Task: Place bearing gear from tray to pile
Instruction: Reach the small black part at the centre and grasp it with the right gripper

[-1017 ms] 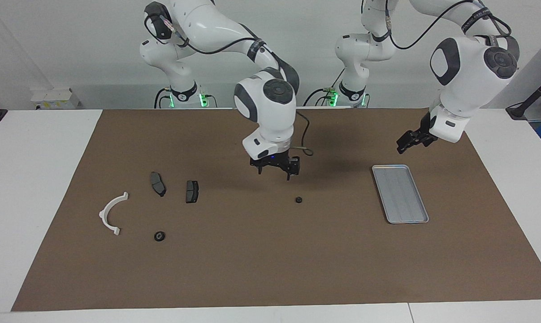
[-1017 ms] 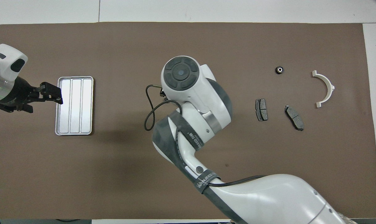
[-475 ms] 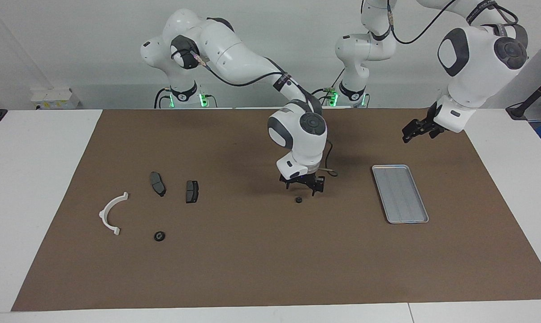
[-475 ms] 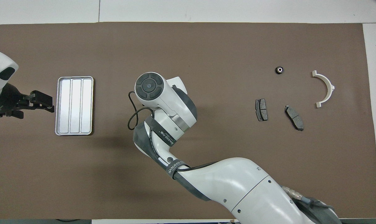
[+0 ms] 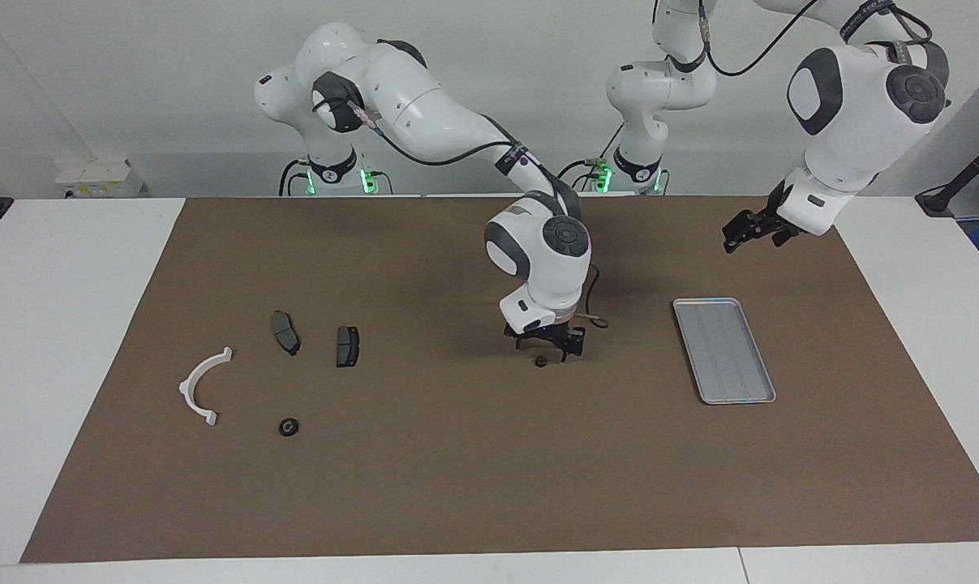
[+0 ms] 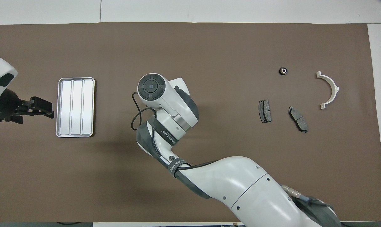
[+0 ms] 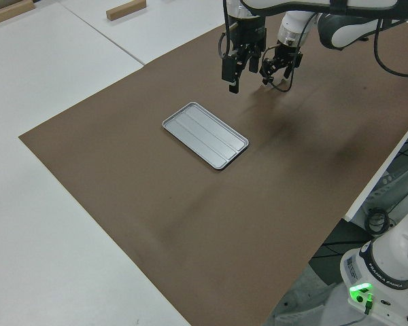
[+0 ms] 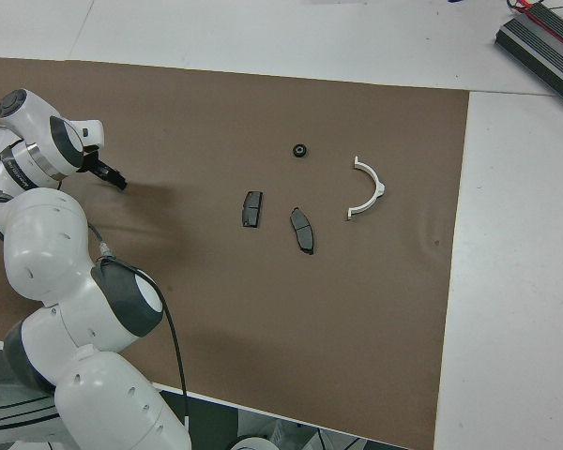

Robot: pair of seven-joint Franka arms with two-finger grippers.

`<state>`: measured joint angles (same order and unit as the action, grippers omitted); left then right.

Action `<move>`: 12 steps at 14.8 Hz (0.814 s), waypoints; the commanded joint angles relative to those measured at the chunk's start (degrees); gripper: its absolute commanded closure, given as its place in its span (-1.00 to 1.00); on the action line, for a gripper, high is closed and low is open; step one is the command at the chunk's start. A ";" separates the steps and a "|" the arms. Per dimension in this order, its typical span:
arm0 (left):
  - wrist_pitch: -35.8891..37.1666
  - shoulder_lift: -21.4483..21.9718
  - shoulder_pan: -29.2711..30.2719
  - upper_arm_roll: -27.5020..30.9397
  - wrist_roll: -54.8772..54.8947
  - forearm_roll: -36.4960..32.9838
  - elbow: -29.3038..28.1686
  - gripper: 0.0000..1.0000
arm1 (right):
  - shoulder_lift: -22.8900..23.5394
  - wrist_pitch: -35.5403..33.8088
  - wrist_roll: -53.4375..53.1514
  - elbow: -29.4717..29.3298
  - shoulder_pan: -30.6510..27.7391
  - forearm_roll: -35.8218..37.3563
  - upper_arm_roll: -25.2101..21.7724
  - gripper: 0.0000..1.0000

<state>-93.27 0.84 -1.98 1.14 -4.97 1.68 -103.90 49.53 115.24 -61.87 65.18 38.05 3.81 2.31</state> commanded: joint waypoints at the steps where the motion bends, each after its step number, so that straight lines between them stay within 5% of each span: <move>1: -0.86 2.06 1.10 -0.61 0.75 -0.80 -2.09 -1.00 | 0.83 0.42 -1.59 -0.93 -0.08 1.20 -0.02 -0.74; 5: -1.13 1.97 1.54 -0.52 0.84 -0.80 -1.74 -1.00 | 0.92 0.77 -1.50 -0.93 -0.35 1.28 -0.02 -0.23; 7: -1.04 1.97 2.16 -0.61 0.84 -0.80 -1.48 -1.00 | 0.92 1.12 -1.50 -0.84 -0.70 1.28 -0.02 -0.19; 12: -1.04 2.06 2.25 -0.52 0.84 -0.80 -0.60 -1.00 | 0.92 1.47 -1.59 -0.75 -0.70 1.20 -0.02 0.47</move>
<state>-93.53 1.64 -0.45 1.22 -4.78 1.62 -103.70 49.49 115.40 -61.95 64.61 37.69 3.88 2.01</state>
